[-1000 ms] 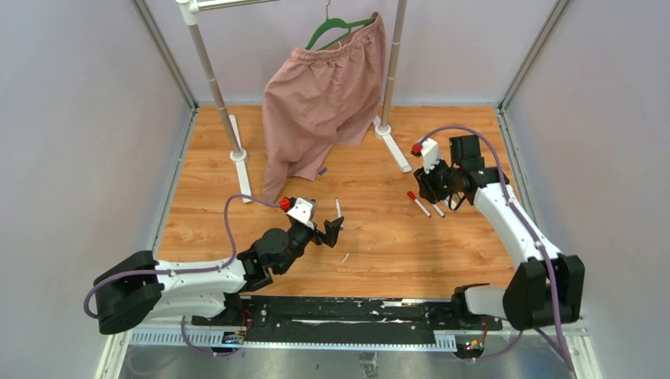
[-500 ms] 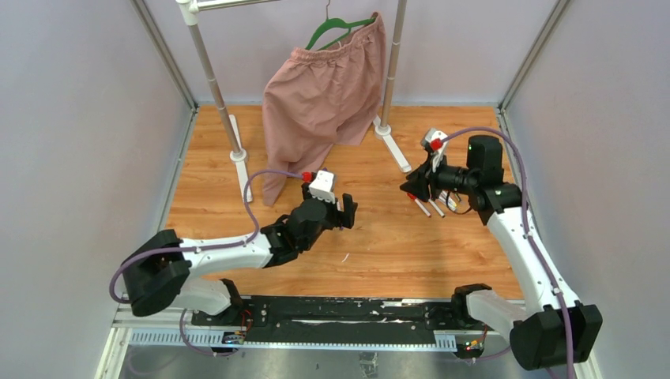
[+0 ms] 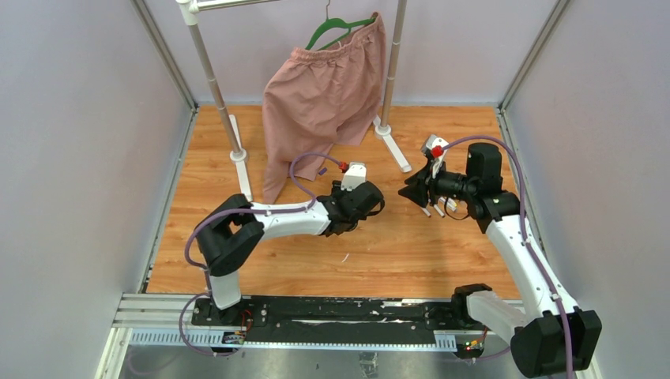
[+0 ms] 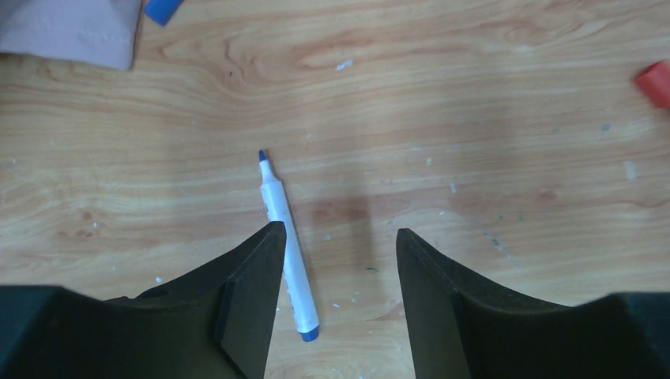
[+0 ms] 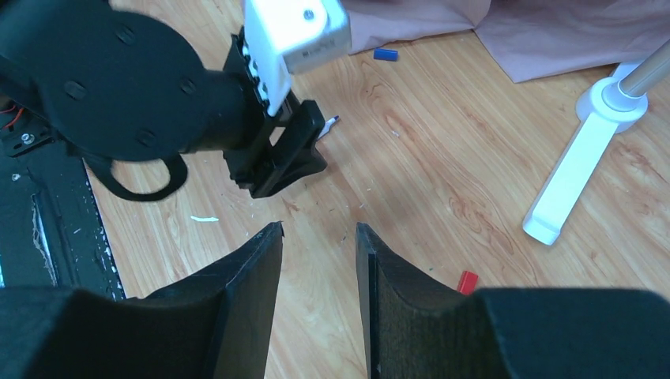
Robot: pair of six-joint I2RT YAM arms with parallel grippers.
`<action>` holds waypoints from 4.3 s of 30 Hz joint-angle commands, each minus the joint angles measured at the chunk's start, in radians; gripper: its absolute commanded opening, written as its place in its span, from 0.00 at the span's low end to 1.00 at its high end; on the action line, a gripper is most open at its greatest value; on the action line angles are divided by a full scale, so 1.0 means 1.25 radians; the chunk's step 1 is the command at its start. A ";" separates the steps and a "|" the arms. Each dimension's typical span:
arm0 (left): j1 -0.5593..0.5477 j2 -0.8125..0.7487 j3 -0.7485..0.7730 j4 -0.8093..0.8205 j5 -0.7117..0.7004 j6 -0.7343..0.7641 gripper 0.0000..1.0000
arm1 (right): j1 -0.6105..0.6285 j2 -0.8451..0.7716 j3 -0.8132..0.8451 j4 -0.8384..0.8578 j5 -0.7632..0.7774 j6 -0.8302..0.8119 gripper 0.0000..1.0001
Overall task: Insert the pens into the pen caps
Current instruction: Place the pen at the center of the board, then pick up the pen from the center of the board.
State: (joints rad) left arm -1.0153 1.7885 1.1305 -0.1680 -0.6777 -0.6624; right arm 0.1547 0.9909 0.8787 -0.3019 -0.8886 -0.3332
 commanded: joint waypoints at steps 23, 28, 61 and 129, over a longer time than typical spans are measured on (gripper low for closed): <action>0.055 0.128 0.058 -0.189 0.076 -0.191 0.33 | -0.019 -0.013 -0.011 0.013 0.012 -0.006 0.43; 0.056 0.140 0.076 -0.207 0.079 -0.190 0.32 | -0.025 -0.017 -0.011 0.013 0.008 -0.002 0.43; 0.058 0.020 0.027 -0.113 0.092 -0.093 0.00 | -0.046 -0.016 -0.038 0.053 -0.063 0.042 0.43; 0.063 -0.398 -0.575 1.073 0.574 -0.052 0.69 | 0.177 0.126 -0.124 0.290 -0.201 0.216 0.00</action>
State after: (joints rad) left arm -0.9752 1.3647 0.4763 1.0107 -0.1627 -0.8074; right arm 0.3649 1.1805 0.6487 0.2504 -1.0065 0.2211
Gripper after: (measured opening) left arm 0.623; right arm 0.142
